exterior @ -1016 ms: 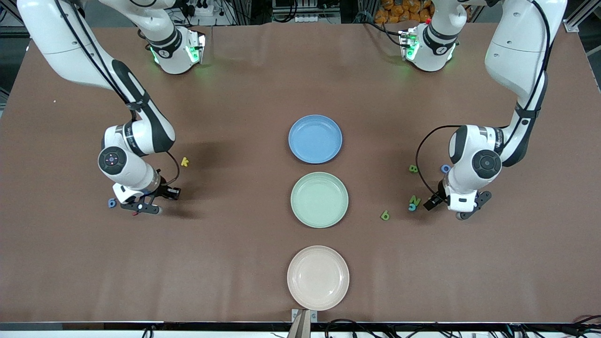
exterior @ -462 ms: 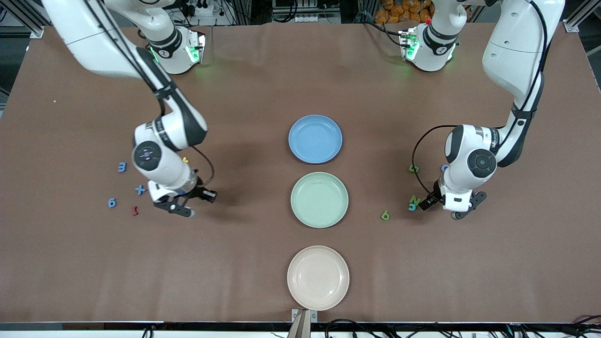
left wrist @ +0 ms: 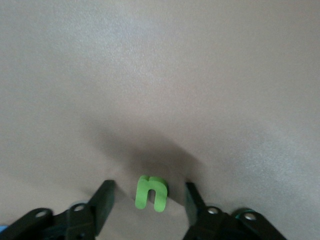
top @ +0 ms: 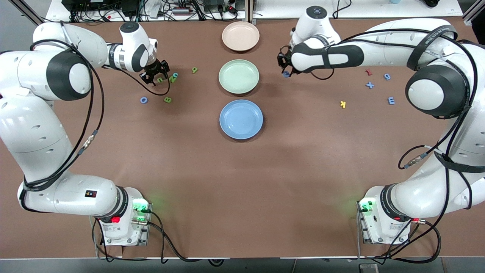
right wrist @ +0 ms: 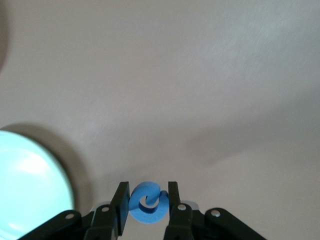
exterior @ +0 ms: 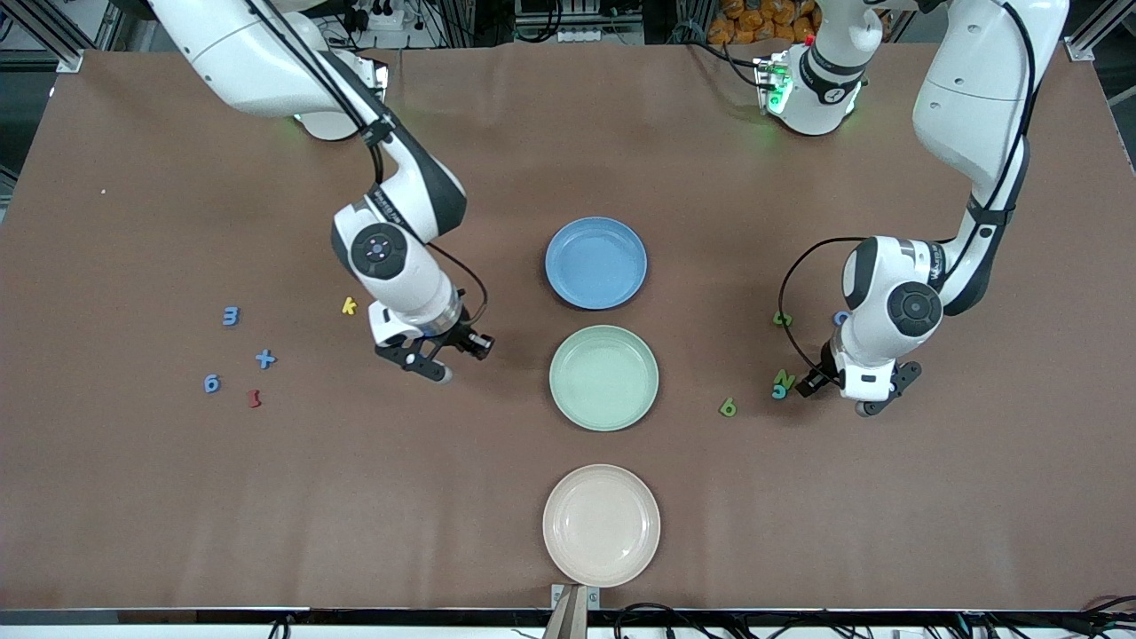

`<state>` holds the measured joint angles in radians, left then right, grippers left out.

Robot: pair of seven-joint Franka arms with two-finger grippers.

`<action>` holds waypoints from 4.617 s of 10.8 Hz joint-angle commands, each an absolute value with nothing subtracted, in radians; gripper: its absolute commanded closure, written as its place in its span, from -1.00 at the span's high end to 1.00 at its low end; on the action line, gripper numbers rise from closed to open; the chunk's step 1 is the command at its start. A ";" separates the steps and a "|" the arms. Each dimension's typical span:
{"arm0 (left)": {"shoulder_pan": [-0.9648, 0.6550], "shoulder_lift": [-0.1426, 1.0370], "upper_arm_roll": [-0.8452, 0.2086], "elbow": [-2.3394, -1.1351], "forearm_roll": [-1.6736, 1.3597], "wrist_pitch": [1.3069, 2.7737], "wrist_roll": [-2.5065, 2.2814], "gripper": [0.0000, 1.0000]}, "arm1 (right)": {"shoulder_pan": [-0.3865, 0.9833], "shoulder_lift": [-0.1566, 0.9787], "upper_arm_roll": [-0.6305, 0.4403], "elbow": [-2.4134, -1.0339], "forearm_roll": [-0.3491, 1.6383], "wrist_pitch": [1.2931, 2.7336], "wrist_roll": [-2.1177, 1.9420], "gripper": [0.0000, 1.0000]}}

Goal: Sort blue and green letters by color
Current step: 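Carry the blue e to the blue plate while the left gripper lifts the n, then release the e on the blue plate while the left gripper carries the n, then reach the right gripper to the blue x while the left gripper drops the n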

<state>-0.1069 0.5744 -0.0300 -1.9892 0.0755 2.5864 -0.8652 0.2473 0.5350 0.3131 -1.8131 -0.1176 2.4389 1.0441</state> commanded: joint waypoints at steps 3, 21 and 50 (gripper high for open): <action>-0.098 0.571 -0.037 -1.993 0.063 2.594 -0.881 -1.00 | 0.391 0.531 0.331 -1.763 -0.104 2.393 1.316 -1.00; -0.219 0.547 -0.344 -1.823 0.063 2.543 -1.166 -1.00 | 0.620 0.542 0.333 -1.767 -0.270 2.324 1.673 1.00; -0.281 0.652 -0.097 -1.646 0.138 2.366 -0.756 1.00 | -0.529 0.408 0.387 -2.218 -0.275 2.655 -0.566 0.24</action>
<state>-0.2770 0.6582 -0.0950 -1.6581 0.1315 2.4121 -0.7775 -0.5071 0.3719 0.3797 -2.2139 -0.2439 2.6062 -0.5463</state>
